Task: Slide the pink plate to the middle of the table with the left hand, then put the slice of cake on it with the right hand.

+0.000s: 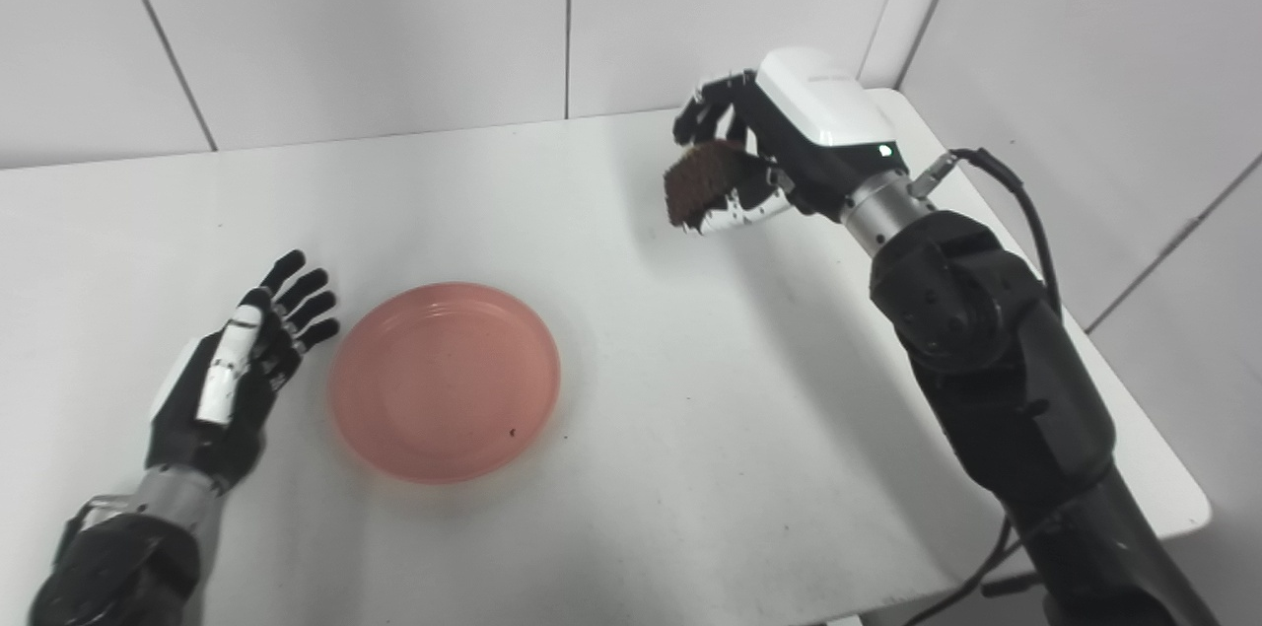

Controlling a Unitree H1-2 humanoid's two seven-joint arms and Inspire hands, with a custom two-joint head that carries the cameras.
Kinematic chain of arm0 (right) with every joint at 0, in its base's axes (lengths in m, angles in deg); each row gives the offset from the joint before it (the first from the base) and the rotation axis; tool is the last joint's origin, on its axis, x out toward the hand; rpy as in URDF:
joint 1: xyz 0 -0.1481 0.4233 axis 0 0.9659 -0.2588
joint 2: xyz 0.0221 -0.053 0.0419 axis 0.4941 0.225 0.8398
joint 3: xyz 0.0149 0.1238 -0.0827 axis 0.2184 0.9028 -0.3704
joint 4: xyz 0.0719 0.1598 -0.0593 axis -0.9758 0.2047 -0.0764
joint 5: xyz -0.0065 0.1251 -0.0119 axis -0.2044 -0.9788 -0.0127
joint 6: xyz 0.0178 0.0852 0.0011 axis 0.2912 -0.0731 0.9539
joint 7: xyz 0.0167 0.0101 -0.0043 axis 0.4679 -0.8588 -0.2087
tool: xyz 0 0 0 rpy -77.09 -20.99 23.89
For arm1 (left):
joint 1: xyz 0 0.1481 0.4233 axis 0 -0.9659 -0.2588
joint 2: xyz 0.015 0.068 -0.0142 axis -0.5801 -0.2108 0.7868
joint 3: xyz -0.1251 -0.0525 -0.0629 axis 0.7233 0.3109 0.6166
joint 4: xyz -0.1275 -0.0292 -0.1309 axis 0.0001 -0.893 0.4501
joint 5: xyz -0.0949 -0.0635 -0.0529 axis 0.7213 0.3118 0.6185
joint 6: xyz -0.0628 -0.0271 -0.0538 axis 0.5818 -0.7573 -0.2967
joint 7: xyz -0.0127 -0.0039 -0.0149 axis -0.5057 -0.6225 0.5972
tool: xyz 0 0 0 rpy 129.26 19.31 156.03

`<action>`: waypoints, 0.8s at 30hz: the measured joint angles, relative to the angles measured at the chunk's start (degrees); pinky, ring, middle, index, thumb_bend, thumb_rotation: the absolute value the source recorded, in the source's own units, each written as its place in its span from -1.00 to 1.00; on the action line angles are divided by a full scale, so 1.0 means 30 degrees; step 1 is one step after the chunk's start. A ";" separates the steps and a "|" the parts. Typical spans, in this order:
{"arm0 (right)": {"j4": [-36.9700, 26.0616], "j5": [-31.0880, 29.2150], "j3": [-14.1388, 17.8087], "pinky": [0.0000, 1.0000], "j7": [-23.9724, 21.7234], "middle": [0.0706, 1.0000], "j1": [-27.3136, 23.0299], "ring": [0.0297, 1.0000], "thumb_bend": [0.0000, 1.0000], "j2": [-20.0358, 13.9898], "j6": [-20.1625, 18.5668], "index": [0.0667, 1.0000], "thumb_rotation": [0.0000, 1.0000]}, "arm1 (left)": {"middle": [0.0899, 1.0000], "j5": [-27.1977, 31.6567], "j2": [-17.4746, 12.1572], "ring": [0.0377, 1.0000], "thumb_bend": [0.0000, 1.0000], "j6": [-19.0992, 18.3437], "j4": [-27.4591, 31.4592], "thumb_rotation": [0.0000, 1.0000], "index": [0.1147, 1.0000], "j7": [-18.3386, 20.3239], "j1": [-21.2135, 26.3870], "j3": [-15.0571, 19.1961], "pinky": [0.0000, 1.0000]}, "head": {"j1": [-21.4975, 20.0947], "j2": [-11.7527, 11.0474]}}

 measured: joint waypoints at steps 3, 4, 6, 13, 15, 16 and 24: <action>0.0144 0.0427 -0.1102 -0.38 0.0757 -0.06 -0.0686 -0.24 -0.01 0.1547 0.1117 -0.03 -1.00 | 0.84 -0.0397 0.0520 0.82 -0.23 0.0000 -0.0018 1.00 0.83 -0.0519 0.0059 -0.0276 0.78 | 0.0503 0.0029; 0.0264 0.0638 -0.1505 -0.39 0.1042 -0.05 -0.0801 -0.23 -0.01 0.2201 0.1510 -0.03 -1.00 | 0.85 -0.0539 0.0705 0.83 -0.22 0.0000 -0.0049 1.00 0.83 -0.0677 0.0104 -0.0389 0.78 | 0.0590 0.0029; 0.0886 0.1189 -0.2217 -0.40 0.1989 -0.04 -0.0853 -0.23 -0.02 0.3577 0.2379 -0.01 -1.00 | 0.86 -0.0775 0.1074 0.83 -0.23 0.0003 -0.0076 1.00 0.83 -0.0974 0.0130 -0.0465 0.78 | 0.1378 0.0088; 0.4162 0.2507 -0.3684 -0.43 0.5239 -0.03 -0.0409 -0.24 -0.02 0.6329 0.5118 0.04 -1.00 | 0.90 -0.1842 0.1729 0.87 -0.23 0.0203 -0.0316 1.00 0.86 -0.1785 0.0282 -0.0853 0.78 | 0.3048 0.0292; 0.5701 0.2541 -0.3886 -0.43 0.6255 -0.03 -0.0391 -0.23 -0.02 0.6611 0.6196 0.04 -1.00 | 0.89 -0.2212 0.1814 0.86 -0.21 0.0224 -0.0324 1.00 0.85 -0.2095 0.0299 -0.1006 0.81 | 0.3052 0.0293; 0.6430 0.2554 -0.3968 -0.43 0.6637 -0.03 -0.0353 -0.23 -0.02 0.6696 0.6544 0.04 -1.00 | 0.89 -0.2409 0.1913 0.86 -0.20 0.0233 -0.0324 1.00 0.85 -0.2299 0.0307 -0.1090 0.81 | 0.3400 0.0380; 0.9249 0.2531 -0.4853 -0.42 0.7729 -0.10 -0.0308 -0.26 -0.03 0.7596 0.7946 0.08 -1.00 | 0.85 -0.3342 0.3147 0.83 -0.22 0.0045 -0.0239 1.00 0.83 -0.3850 0.0301 -0.0920 0.81 | 0.3667 0.0498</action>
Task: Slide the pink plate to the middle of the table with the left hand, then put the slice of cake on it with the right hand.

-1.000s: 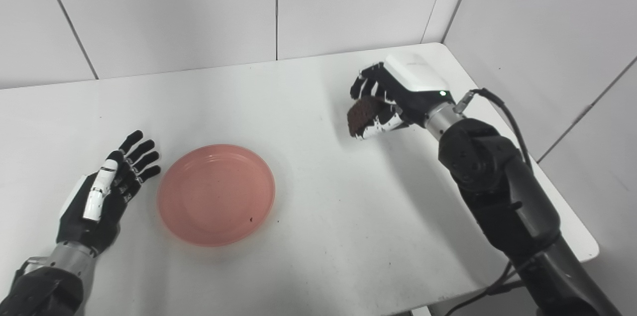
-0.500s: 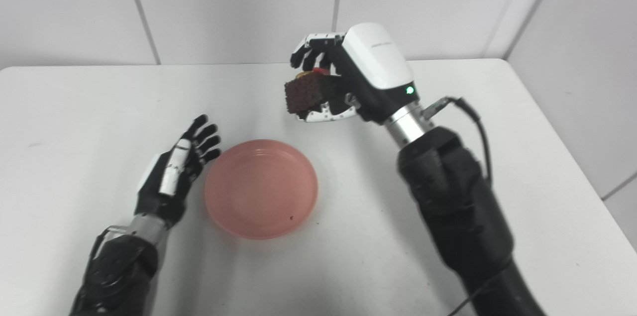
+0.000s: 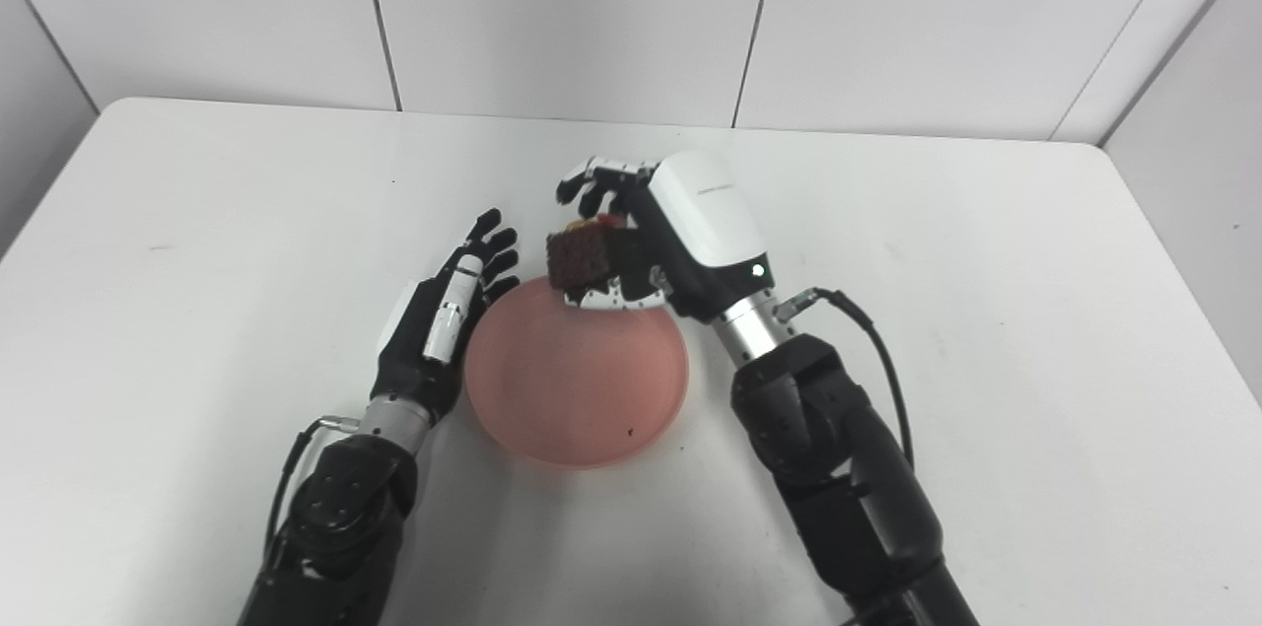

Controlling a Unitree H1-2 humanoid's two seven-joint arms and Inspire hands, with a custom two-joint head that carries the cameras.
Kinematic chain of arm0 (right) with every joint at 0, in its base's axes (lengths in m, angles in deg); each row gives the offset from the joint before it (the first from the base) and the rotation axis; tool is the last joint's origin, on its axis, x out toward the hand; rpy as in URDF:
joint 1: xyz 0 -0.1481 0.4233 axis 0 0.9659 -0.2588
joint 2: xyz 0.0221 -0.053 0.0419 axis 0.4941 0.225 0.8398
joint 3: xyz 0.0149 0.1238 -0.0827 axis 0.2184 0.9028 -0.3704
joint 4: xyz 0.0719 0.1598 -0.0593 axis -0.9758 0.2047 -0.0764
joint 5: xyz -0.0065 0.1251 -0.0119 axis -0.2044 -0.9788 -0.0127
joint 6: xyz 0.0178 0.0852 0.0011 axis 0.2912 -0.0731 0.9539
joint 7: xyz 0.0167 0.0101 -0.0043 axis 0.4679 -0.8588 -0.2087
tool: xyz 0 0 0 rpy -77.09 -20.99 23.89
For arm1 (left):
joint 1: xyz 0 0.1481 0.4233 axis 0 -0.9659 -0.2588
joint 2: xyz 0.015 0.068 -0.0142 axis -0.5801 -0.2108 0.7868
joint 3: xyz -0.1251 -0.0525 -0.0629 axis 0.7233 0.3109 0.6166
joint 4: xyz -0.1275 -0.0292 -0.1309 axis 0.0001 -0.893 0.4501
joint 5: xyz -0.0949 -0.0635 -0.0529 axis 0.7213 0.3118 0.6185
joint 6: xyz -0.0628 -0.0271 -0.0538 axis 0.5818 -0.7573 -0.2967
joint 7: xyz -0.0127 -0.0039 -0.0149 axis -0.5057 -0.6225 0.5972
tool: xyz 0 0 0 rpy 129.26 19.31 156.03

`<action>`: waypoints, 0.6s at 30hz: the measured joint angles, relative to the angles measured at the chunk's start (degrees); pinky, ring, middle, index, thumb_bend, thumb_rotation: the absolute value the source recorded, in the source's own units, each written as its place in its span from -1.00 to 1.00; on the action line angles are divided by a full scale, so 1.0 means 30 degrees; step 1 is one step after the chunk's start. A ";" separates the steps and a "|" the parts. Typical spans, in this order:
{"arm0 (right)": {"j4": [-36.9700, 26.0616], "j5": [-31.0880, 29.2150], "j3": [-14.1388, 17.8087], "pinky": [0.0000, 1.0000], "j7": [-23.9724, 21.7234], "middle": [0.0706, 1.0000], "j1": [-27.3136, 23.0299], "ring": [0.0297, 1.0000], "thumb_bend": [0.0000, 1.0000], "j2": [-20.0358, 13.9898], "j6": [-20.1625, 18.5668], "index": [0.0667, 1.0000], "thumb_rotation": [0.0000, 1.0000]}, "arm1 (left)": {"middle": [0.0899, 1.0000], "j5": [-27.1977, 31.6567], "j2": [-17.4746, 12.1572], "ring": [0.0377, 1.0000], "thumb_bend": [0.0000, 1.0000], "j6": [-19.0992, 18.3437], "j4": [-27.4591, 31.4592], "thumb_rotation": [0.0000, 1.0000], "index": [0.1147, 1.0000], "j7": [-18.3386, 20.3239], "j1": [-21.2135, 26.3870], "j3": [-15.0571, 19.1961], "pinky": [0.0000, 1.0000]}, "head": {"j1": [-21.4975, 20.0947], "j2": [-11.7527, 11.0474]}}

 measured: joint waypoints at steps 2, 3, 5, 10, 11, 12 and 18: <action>0.0751 0.0191 -0.0248 -0.45 0.0195 -0.07 -0.0030 -0.25 -0.03 0.0309 0.0205 0.08 -1.00 | 0.86 -0.0087 0.0018 0.84 -0.24 -0.0077 0.0046 1.00 0.84 -0.0016 -0.0002 0.0004 0.82 | 0.0029 0.0058; 0.1062 0.0325 -0.0380 -0.46 0.0377 -0.06 -0.0042 -0.24 -0.03 0.0402 0.0332 0.08 -1.00 | 0.86 -0.0089 0.0019 0.84 -0.23 -0.0106 0.0068 1.00 0.84 -0.0015 -0.0001 0.0009 0.82 | 0.0029 0.0059; 0.1561 0.0527 -0.0511 -0.47 0.0580 -0.05 -0.0059 -0.24 -0.03 0.0470 0.0650 0.08 -1.00 | 0.86 -0.0097 0.0036 0.85 -0.24 -0.0117 0.0092 1.00 0.84 -0.0015 -0.0001 0.0013 0.82 | 0.0058 0.0059; 0.2321 0.0649 -0.0511 -0.47 0.1283 -0.08 -0.0088 -0.25 -0.03 0.0385 0.0999 0.09 -1.00 | 0.87 -0.0103 0.0037 0.85 -0.23 -0.0128 0.0099 1.00 0.84 -0.0028 -0.0002 0.0094 0.81 | 0.0059 0.0147; 0.2449 0.0650 -0.0512 -0.46 0.1317 -0.08 -0.0089 -0.25 -0.03 0.0373 0.1010 0.09 -1.00 | 0.87 -0.0104 0.0038 0.85 -0.24 -0.0133 0.0099 1.00 0.84 -0.0029 -0.0002 0.0103 0.81 | 0.0059 0.0147; 0.2614 0.0652 -0.0525 -0.46 0.1355 -0.09 -0.0088 -0.26 -0.03 0.0365 0.1023 0.09 -1.00 | 0.87 -0.0103 0.0037 0.86 -0.24 -0.0133 0.0099 1.00 0.84 -0.0028 -0.0002 0.0111 0.81 | -0.0028 0.0263; 0.2740 0.0675 -0.0784 -0.45 0.1356 -0.11 0.0200 -0.28 -0.03 0.0456 0.1022 0.08 -1.00 | 0.88 -0.0102 0.0034 0.88 -0.21 -0.0140 0.0110 1.00 0.84 -0.0018 -0.0002 0.0101 0.83 | 0.0059 0.0323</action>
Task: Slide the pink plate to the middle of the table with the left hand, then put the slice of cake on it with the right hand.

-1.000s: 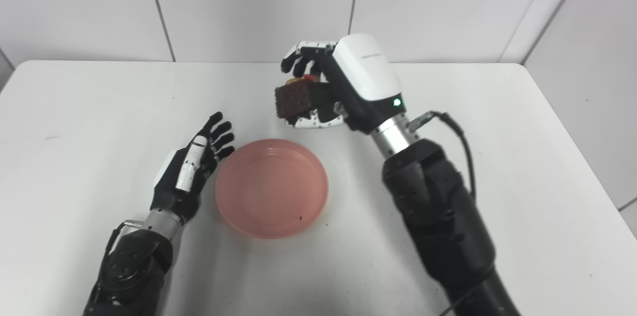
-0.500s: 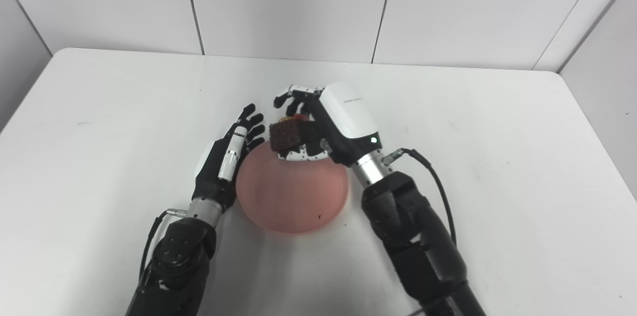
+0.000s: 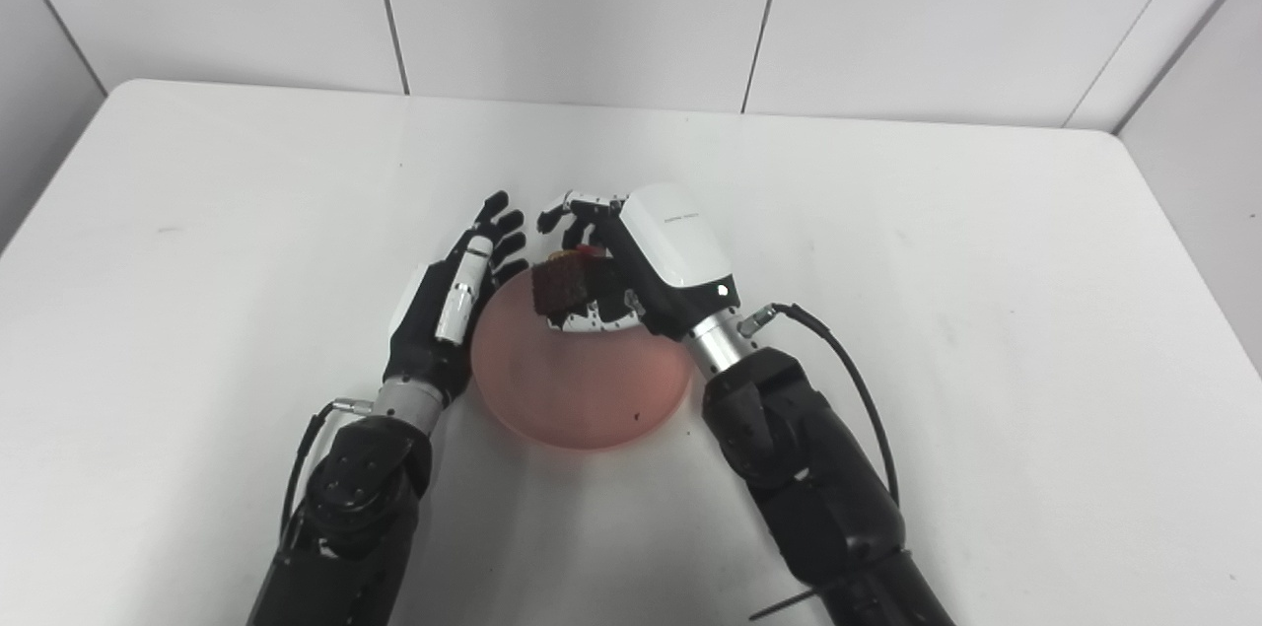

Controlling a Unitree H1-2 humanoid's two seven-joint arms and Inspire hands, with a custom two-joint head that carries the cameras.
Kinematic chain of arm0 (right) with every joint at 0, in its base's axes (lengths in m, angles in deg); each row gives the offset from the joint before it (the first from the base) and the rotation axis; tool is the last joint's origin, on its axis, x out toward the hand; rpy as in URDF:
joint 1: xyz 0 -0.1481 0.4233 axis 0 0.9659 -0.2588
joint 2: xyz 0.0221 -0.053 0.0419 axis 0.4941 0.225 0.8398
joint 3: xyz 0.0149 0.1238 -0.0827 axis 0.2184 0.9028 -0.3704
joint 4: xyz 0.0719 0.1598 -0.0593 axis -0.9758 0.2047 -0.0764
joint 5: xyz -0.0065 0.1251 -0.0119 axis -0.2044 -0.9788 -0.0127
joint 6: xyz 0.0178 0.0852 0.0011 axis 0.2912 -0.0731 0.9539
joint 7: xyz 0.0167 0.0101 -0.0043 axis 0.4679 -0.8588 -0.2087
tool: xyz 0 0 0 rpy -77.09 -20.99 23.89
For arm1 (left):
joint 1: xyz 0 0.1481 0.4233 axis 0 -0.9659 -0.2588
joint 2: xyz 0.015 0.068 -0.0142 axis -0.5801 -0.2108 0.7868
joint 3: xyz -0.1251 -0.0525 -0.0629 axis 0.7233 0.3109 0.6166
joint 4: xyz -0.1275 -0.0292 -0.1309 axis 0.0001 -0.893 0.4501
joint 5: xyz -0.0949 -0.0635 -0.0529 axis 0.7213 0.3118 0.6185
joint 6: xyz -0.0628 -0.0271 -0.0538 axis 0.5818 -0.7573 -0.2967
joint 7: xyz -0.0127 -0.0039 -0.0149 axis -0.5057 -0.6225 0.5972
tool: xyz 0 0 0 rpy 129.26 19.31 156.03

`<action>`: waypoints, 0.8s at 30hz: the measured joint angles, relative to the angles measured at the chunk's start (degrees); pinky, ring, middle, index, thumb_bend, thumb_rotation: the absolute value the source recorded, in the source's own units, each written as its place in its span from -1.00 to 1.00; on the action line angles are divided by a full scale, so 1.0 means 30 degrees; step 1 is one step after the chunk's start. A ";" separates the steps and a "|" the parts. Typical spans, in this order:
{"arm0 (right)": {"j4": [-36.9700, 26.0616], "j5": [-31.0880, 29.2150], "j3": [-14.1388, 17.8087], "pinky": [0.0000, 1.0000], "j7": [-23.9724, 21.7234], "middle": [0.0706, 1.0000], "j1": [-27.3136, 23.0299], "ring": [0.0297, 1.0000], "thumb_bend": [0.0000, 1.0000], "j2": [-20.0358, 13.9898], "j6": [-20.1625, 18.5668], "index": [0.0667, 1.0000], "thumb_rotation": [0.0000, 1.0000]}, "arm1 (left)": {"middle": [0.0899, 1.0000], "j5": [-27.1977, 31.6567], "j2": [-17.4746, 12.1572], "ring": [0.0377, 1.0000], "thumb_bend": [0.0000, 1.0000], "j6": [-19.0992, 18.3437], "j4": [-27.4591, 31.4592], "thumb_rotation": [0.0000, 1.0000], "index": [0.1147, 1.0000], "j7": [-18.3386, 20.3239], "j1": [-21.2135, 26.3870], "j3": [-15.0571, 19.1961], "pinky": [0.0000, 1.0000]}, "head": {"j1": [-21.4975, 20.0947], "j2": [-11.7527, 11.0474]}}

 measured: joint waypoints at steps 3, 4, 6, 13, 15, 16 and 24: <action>-0.0033 0.0087 -0.0332 -0.46 -0.0009 -0.12 0.0389 -0.29 -0.03 0.0001 -0.0001 0.08 -1.00 | 0.88 -0.0001 -0.0001 0.88 -0.20 0.0000 0.0000 1.00 0.84 0.0005 0.0000 0.0000 0.82 | -0.0029 0.0116; -0.0071 0.0154 -0.0394 -0.46 -0.0038 -0.12 0.0487 -0.29 -0.03 -0.0001 -0.0006 0.08 -1.00 | 0.88 -0.0010 -0.0001 0.88 -0.19 0.0000 0.0003 1.00 0.84 0.0005 0.0000 0.0000 0.82 | 0.0000 0.0117; -0.0482 0.0297 -0.0435 -0.47 -0.0526 -0.10 0.0679 -0.27 -0.03 -0.0076 -0.0154 0.09 -1.00 | 0.86 -0.0078 -0.0001 0.86 -0.18 -0.0023 0.0022 1.00 0.83 0.0003 0.0000 -0.0005 0.80 | 0.0000 0.0117; -0.2480 0.0588 -0.0445 -0.47 -0.3898 -0.08 0.0888 -0.26 -0.03 -0.0425 -0.2466 0.09 -1.00 | 0.85 -0.0047 0.0019 0.84 -0.18 -0.0109 0.0069 1.00 0.83 0.0004 0.0000 0.0032 0.78 | -0.0029 0.0234; -0.3341 0.0553 -0.0429 -0.39 -0.5234 -0.09 0.0949 -0.27 -0.01 -0.0508 -0.3557 0.07 -1.00 | 0.85 -0.0033 0.0022 0.84 -0.20 -0.0108 0.0070 1.00 0.83 0.0008 0.0000 0.0068 0.78 | -0.0029 0.0234; -0.3614 0.0549 -0.0417 -0.36 -0.5736 -0.09 0.0955 -0.27 0.01 -0.0549 -0.3852 0.07 -1.00 | 0.86 -0.0012 0.0029 0.84 -0.20 -0.0109 0.0069 1.00 0.83 0.0009 -0.0001 0.0092 0.77 | 0.0000 0.0263; -0.6578 0.1398 -0.0669 -0.19 -1.0825 0.29 0.0955 0.07 0.96 -0.1183 -0.7668 0.53 0.34 | 0.86 0.0041 0.0066 0.84 -0.19 -0.0110 0.0067 1.00 0.84 0.0080 0.0000 0.0188 0.76 | -0.0117 0.0264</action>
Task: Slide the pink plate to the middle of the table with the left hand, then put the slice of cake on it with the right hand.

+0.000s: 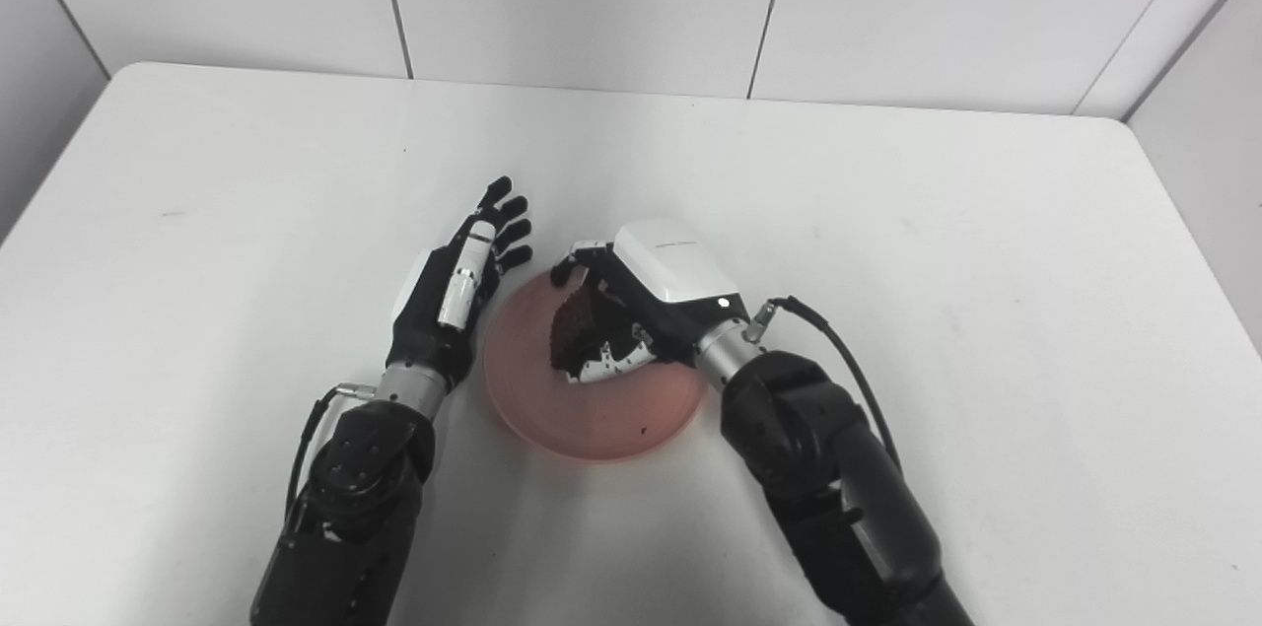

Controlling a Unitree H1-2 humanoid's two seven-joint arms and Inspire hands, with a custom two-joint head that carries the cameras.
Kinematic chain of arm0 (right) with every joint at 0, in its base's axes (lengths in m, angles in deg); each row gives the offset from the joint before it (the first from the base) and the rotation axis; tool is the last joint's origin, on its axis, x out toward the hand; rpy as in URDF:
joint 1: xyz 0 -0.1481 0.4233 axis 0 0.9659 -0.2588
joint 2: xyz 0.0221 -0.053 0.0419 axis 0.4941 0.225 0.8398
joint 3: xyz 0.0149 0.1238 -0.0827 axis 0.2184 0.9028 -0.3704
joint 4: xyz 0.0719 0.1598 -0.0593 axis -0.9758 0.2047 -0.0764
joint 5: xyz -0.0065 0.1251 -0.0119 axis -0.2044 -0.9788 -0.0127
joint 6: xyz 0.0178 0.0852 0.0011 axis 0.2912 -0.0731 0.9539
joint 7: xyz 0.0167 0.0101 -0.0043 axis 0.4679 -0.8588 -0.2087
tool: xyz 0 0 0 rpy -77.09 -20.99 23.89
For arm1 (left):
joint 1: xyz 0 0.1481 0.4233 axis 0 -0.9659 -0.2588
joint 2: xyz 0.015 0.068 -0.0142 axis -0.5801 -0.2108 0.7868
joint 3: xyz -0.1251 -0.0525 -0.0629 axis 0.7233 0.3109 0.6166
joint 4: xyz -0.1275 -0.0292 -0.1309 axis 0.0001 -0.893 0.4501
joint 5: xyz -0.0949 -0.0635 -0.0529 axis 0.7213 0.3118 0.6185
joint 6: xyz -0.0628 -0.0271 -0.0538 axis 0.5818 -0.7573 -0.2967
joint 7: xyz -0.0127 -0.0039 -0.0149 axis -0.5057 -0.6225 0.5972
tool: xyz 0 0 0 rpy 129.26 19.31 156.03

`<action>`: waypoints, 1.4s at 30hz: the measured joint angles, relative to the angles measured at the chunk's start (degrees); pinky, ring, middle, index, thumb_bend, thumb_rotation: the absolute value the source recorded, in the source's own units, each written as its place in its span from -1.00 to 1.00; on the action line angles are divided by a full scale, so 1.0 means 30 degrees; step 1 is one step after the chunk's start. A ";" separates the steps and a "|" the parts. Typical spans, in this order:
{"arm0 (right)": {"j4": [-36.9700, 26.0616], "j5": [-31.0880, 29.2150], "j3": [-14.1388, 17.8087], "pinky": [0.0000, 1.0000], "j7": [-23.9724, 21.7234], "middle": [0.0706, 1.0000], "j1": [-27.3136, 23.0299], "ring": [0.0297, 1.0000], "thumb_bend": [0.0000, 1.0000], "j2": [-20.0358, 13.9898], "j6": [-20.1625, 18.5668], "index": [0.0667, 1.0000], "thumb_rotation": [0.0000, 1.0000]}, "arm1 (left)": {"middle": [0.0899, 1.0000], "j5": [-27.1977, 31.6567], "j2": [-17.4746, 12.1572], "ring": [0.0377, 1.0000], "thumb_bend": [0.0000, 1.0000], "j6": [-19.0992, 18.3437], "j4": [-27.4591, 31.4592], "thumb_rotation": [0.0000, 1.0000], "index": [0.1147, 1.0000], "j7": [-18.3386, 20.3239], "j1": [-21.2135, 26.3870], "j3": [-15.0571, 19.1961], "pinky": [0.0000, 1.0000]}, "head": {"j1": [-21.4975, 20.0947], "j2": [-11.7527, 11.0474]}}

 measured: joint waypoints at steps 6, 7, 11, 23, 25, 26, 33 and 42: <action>-0.1777 0.0231 -0.0202 0.34 -0.3832 0.83 -0.0307 0.70 1.00 -0.0498 -0.2140 0.94 0.74 | 0.85 0.0004 -0.0020 0.83 -0.23 0.0001 -0.0007 1.00 0.84 0.0080 0.0001 0.0043 0.73 | -0.0030 0.0000; -0.2006 0.0225 -0.0233 0.45 -0.4450 0.89 -0.0430 0.77 1.00 -0.0626 -0.2379 0.97 0.77 | 0.85 0.0001 -0.0018 0.83 -0.23 0.0002 -0.0007 1.00 0.84 0.0078 0.0002 0.0053 0.72 | -0.0030 0.0000; -0.2257 0.0103 -0.0242 0.72 -0.5499 0.99 -0.0756 0.92 1.00 -0.1042 -0.2466 1.00 0.79 | 0.86 0.0000 -0.0025 0.83 -0.23 0.0001 -0.0008 1.00 0.84 0.0078 0.0010 0.0072 0.71 | -0.0030 0.0000; -0.3195 -0.0604 0.0125 0.78 -0.5475 1.00 -0.0677 0.95 1.00 -0.1138 -0.2455 1.00 0.76 | 0.88 0.0000 -0.0154 0.86 -0.21 0.0001 -0.0004 1.00 0.86 0.0390 0.0017 0.0046 0.81 | -0.0088 0.0059; -0.3699 -0.0737 0.0240 0.79 -0.5486 1.00 -0.0654 0.93 1.00 -0.1149 -0.2464 1.00 0.74 | 0.89 0.0011 -0.0166 0.86 -0.21 0.0002 -0.0006 1.00 0.87 0.0416 0.0018 0.0067 0.81 | -0.0088 0.0029; -0.3994 -0.0839 0.0313 0.78 -0.5495 1.00 -0.0647 0.91 1.00 -0.1151 -0.2467 1.00 0.75 | 0.89 0.0018 -0.0167 0.86 -0.21 0.0003 -0.0007 1.00 0.87 0.0439 0.0018 0.0075 0.81 | -0.0088 0.0029; -0.5496 -0.1611 0.0855 0.71 -0.5172 0.84 -0.0318 0.76 0.94 -0.1024 -0.2446 0.97 0.75 | 0.90 0.0339 -0.0210 0.88 -0.21 0.0068 -0.0045 1.00 0.88 0.0497 0.0017 0.0125 0.78 | -0.0263 -0.0117; -0.6068 -0.4161 0.3768 0.69 0.0185 0.98 0.0106 0.89 0.66 0.0359 -0.0265 0.99 1.00 | 0.84 0.0403 -0.0319 0.81 -0.22 0.0231 -0.0085 1.00 0.83 0.0565 -0.0001 0.0149 0.73 | -0.0733 -0.0586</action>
